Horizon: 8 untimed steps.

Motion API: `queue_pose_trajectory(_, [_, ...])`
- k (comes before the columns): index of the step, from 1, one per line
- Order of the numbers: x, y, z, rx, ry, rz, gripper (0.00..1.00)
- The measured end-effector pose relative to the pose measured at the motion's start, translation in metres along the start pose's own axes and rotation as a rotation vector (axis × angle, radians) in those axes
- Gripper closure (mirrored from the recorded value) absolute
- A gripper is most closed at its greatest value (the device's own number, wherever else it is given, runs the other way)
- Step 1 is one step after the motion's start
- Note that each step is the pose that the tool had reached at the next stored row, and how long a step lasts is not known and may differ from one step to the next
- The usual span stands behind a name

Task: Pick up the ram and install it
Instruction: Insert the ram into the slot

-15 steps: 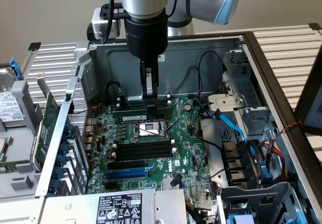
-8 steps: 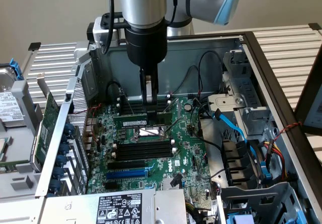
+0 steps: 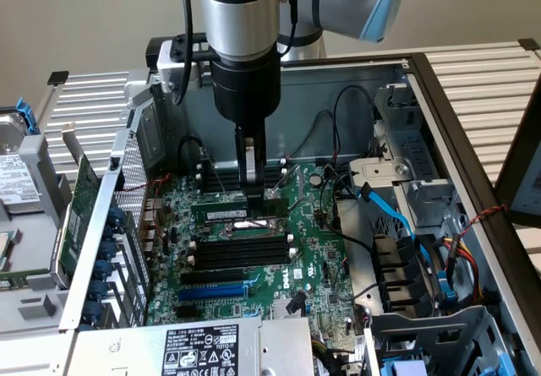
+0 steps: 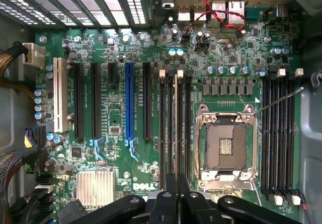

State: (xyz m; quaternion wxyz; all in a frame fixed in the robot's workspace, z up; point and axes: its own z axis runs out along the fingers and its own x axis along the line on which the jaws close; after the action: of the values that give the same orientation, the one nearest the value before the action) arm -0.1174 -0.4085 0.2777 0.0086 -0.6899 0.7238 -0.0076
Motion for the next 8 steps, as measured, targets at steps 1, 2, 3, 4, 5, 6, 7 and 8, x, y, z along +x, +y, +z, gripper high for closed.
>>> queue_pose_trajectory(1, [0.0,0.0,0.0017,0.0,0.0,0.0,0.88])
queue_pose_trajectory(2, [0.0,0.0,0.0036,0.0001,-0.0001,0.001,0.88])
queue_pose_trajectory(3, [0.0,0.0001,0.0053,0.0,0.0,0.001,0.88])
queue_pose_trajectory(4, [0.0,0.0001,0.0072,0.0,0.0,0.001,0.88])
queue_pose_trajectory(5, [0.0,0.0001,0.009,0.0,0.0,0.002,0.88])
queue_pose_trajectory(6, [0.0,0.0002,0.0108,0.0001,-0.0001,0.002,0.88])
queue_pose_trajectory(7, [0.0,0.0002,0.0121,-0.0001,0.0,0.002,0.88])
queue_pose_trajectory(8, [0.0,0.0003,0.0131,-0.0005,0.0,0.002,0.88])
